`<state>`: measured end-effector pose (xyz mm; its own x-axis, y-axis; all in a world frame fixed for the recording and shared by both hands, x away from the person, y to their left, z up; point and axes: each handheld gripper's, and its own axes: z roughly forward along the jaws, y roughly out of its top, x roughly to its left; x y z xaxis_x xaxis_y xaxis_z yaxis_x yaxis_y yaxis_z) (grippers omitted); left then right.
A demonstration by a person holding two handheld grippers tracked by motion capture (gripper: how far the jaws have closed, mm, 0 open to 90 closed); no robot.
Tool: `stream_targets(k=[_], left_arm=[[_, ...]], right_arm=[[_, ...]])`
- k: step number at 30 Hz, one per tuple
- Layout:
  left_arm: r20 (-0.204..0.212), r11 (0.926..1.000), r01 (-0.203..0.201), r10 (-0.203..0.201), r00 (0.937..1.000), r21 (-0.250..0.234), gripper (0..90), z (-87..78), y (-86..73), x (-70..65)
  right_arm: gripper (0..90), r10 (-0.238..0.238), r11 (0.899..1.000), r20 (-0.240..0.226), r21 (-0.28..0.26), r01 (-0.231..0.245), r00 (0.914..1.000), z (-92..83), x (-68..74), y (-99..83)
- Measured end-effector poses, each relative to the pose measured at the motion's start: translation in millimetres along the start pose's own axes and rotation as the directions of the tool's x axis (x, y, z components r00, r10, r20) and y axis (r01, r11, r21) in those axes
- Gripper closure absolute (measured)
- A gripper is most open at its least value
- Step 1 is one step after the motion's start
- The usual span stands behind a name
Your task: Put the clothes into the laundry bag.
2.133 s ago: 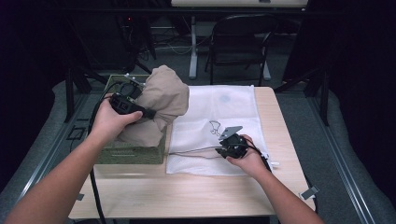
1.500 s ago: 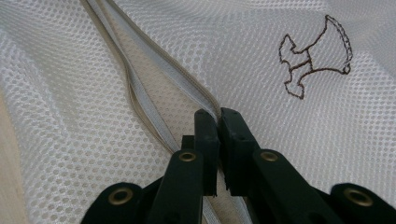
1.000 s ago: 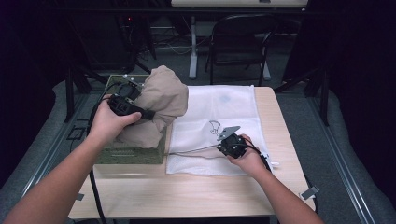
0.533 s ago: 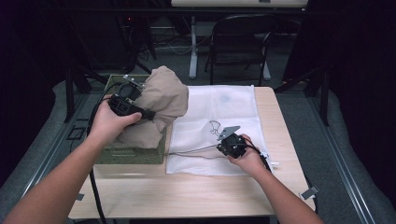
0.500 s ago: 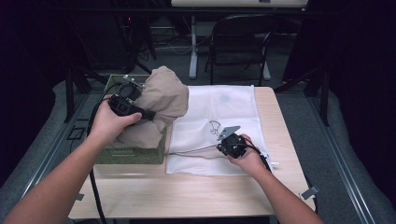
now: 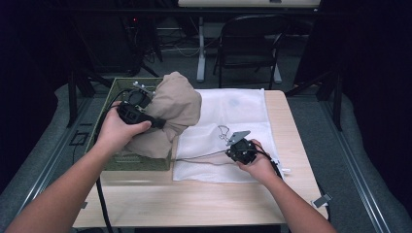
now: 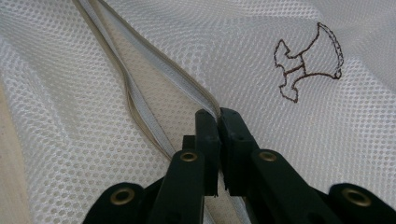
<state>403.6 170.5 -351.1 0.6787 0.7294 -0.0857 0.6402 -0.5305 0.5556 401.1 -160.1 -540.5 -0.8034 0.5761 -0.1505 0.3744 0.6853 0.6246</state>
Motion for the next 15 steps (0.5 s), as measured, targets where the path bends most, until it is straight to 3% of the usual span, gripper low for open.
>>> stream_targets(k=[15], left_arm=[[0.041, 0.9989, -0.044, 0.044, 0.9982, -0.016, 60.7, 3.5, -7.4, -20.6]], right_arm=[[86.7, -0.01, 1.0, 0.006, -0.005, 0.01, 0.9999, -6.0, -2.3, 4.8]])
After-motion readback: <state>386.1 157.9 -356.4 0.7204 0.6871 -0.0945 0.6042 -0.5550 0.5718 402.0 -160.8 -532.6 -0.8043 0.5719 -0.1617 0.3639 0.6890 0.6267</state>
